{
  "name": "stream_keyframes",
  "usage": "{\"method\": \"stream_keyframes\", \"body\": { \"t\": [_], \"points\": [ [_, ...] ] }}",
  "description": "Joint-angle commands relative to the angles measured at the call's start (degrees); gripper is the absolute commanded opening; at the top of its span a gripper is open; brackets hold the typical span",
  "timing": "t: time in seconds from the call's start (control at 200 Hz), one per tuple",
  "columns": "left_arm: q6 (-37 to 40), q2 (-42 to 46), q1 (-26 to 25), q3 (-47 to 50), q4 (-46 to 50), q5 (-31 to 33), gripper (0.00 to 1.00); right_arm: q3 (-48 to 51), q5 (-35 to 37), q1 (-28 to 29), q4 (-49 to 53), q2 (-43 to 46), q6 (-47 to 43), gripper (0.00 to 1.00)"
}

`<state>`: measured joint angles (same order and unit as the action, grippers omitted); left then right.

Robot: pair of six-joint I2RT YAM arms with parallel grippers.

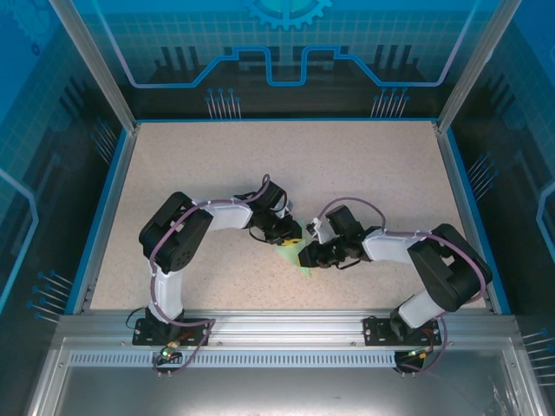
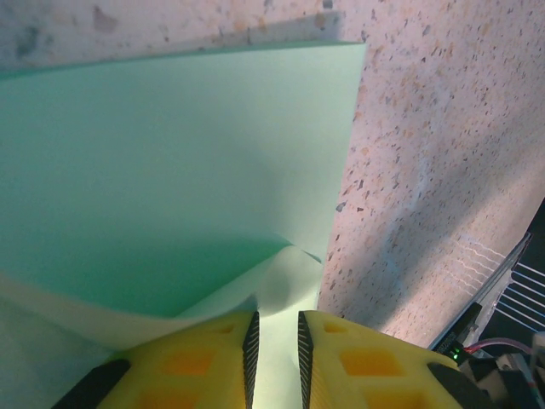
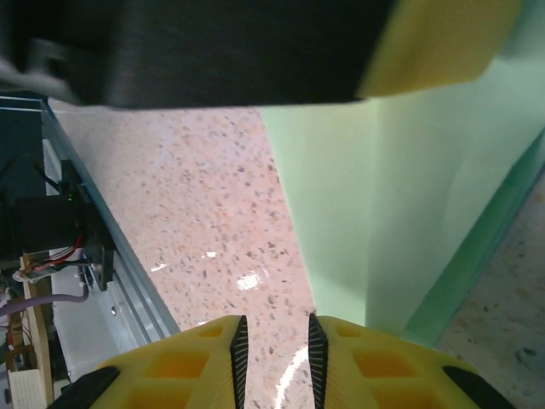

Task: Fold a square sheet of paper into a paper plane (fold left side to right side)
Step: Fourth fold the wing at the center of the table.

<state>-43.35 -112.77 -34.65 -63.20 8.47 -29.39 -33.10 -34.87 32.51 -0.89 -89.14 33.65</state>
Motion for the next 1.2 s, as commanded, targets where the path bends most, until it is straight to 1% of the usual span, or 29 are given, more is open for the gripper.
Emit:
{"method": "stream_keyframes", "body": {
  "t": [0.0, 0.39, 0.7, 0.85, 1.085, 1.195],
  "points": [
    [1.03, -1.05, -0.15, 2.07, 3.07, 3.03, 0.23, -1.09, 0.12, 0.98, 1.37, -1.57, -0.18, 0.27],
    [1.34, -1.22, -0.13, 1.94, 3.43, 3.19, 0.23, -0.74, 2.77, 1.71, 7.06, -1.57, -2.05, 0.27],
    [1.52, -1.49, -0.05, 1.59, 3.83, 3.3, 0.23, -0.82, 6.08, 3.21, 15.74, 0.01, -2.88, 0.27],
    [1.61, -1.53, 0.0, 1.46, 4.06, 3.4, 0.23, -0.09, 6.83, 3.86, 18.8, 1.5, -3.02, 0.22],
    [1.76, -1.75, 0.09, 1.37, 4.19, 3.48, 0.23, 0.23, 7.27, 5.18, 22.83, 3.13, -3.73, 0.21],
    [1.7, -1.75, 0.04, 1.24, 4.27, 3.4, 0.23, 0.07, 8.87, 5.19, 23.26, 6.41, -3.6, 0.2]
  ]
}}
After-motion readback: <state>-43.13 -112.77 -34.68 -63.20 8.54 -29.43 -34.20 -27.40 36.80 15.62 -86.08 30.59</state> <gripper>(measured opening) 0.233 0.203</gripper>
